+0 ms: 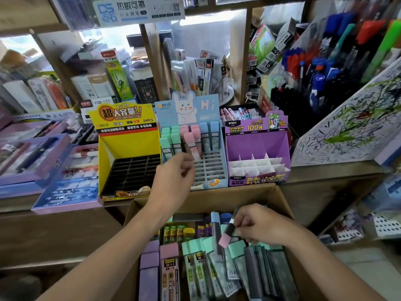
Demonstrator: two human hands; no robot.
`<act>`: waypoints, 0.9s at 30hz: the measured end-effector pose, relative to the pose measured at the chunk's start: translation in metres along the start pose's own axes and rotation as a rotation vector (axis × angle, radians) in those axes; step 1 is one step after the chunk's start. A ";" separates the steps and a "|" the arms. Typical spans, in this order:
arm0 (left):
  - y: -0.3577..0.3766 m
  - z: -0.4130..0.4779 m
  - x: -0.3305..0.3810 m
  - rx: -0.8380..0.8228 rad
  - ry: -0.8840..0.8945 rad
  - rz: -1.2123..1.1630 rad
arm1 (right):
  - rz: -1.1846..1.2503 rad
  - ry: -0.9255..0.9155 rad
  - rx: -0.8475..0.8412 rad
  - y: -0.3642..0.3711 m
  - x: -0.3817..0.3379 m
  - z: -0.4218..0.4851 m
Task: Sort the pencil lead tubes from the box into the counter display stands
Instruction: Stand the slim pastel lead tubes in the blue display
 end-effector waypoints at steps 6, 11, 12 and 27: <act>0.024 -0.086 -0.014 -0.285 -0.125 -0.078 | -0.086 -0.025 0.121 -0.007 -0.010 -0.021; 0.045 -0.129 -0.029 -0.479 -0.200 -0.044 | -0.192 0.042 0.111 0.003 -0.006 -0.045; 0.049 -0.134 -0.030 -0.511 -0.201 -0.029 | -0.231 0.051 0.091 0.008 -0.007 -0.048; 0.081 -0.122 -0.035 -0.546 -0.275 0.043 | -0.585 0.080 -0.013 0.031 -0.025 -0.051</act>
Point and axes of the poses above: each hand's wrist, its own z-axis towards the middle knuckle, its own y-axis out of the palm, x = y × z, the point moved 7 cm from there along z, towards the middle knuckle, and after that the axes turned 2 degrees about x, right-handed, at the moved point
